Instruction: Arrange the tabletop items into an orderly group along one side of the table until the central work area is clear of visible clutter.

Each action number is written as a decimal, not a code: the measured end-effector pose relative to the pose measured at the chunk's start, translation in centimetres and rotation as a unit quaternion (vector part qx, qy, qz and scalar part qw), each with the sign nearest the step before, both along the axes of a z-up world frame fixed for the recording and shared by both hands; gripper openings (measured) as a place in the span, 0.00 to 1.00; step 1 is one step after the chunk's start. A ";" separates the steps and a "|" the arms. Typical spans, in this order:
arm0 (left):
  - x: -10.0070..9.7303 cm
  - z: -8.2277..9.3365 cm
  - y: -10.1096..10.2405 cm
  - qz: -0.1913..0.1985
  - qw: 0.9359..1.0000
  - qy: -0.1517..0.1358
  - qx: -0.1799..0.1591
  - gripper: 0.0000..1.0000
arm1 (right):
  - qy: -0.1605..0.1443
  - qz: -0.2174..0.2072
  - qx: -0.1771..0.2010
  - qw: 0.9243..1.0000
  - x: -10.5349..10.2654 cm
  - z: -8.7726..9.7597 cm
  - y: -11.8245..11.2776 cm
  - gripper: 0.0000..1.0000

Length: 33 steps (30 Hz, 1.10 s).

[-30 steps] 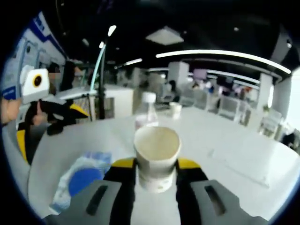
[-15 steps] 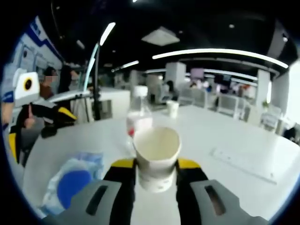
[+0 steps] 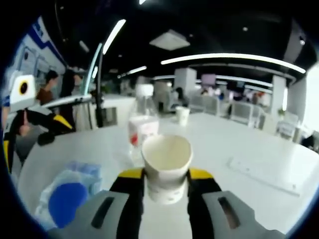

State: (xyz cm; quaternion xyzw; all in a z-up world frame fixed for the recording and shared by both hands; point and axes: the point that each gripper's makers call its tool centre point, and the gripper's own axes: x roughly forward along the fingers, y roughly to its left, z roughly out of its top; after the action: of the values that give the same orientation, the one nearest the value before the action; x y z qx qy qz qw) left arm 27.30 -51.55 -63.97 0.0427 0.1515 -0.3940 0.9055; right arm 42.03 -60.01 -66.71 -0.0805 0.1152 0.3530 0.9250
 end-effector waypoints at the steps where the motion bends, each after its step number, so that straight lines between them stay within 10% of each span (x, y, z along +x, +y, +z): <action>1: 0.0 0.0 0.0 0.002 1.000 0.001 -0.002 0.99 | 0.001 0.000 0.001 1.000 0.1 -0.1 0.1 0.29; 33: 0.5 -0.8 0.6 0.016 1.000 0.008 -0.009 0.99 | 0.019 -0.012 0.004 1.000 1.7 -2.7 0.3 0.30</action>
State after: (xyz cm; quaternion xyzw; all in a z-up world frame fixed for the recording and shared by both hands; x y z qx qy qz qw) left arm 27.80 -50.97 -64.73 0.0290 0.1563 -0.3813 0.9107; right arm 43.77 -59.67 -69.40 -0.0691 0.1324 0.3441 0.9270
